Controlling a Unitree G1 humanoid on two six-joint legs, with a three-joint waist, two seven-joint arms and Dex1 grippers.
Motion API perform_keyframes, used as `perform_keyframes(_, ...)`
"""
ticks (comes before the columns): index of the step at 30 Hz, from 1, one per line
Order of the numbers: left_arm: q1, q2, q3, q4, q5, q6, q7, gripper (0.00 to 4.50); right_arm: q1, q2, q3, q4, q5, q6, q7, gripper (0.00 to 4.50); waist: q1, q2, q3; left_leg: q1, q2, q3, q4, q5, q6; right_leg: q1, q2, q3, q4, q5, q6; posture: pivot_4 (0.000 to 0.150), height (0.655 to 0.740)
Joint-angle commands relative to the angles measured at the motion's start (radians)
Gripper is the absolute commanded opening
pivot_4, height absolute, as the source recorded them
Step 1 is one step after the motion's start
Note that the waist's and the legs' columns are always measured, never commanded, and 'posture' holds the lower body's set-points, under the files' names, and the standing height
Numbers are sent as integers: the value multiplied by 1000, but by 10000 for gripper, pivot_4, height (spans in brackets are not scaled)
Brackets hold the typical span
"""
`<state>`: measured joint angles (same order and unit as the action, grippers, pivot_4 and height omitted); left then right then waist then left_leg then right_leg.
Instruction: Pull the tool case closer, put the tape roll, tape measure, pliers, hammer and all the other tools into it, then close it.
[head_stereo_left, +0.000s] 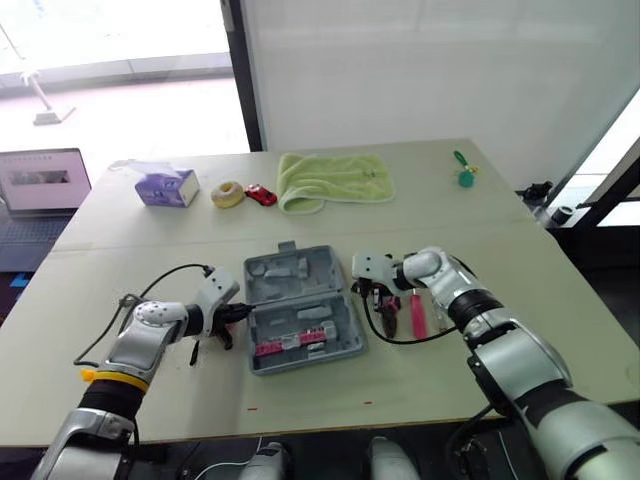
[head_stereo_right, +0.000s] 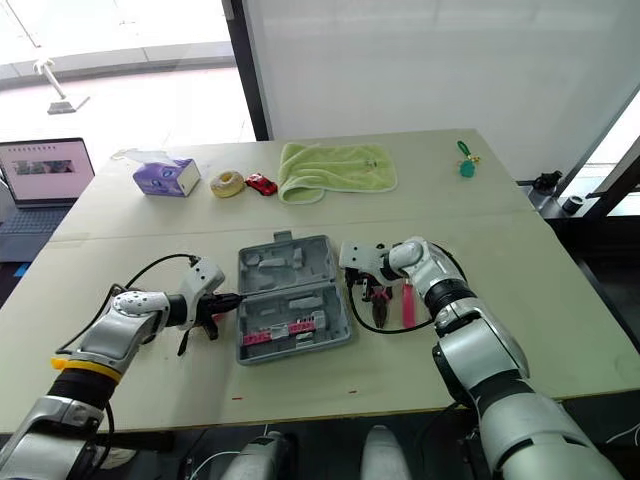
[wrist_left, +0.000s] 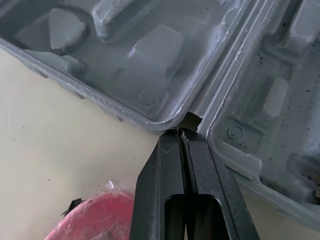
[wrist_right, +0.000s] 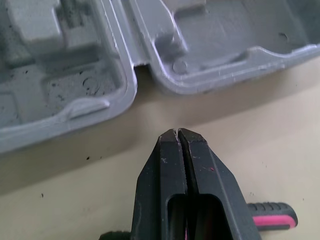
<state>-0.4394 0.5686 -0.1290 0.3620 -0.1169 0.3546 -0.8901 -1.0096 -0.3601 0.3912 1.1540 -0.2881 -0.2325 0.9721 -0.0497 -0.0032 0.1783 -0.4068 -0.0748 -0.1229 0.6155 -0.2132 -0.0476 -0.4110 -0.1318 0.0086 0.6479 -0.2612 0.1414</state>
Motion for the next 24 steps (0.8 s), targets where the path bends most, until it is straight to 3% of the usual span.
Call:
perform_keyframes(1, -30, -9, 0, 31, 11, -30, -4, 593, -22, 31, 8, -5, -17, -27, 12, 790, 0, 0, 0, 0, 0, 0, 0, 0, 0, 0, 0, 0, 0, 0, 0, 1500, 7400)
perform_keyframes(15, -69, -29, -13, 87, 30, -64, -62, 593, 7, 1, 6, -209, -11, 87, 171, 790, 2, 0, 0, 0, 0, 0, 1, 0, 0, 0, 0, 0, 1, 0, 0, 1500, 7400)
perform_keyframes(24, -38, -33, -21, 81, 24, -87, -129, 593, 124, -1, 25, -360, -16, 173, 173, 790, 1, 0, -1, 0, 0, 0, 1, 0, 0, 0, 0, 0, 1, 0, 0, 1500, 7400)
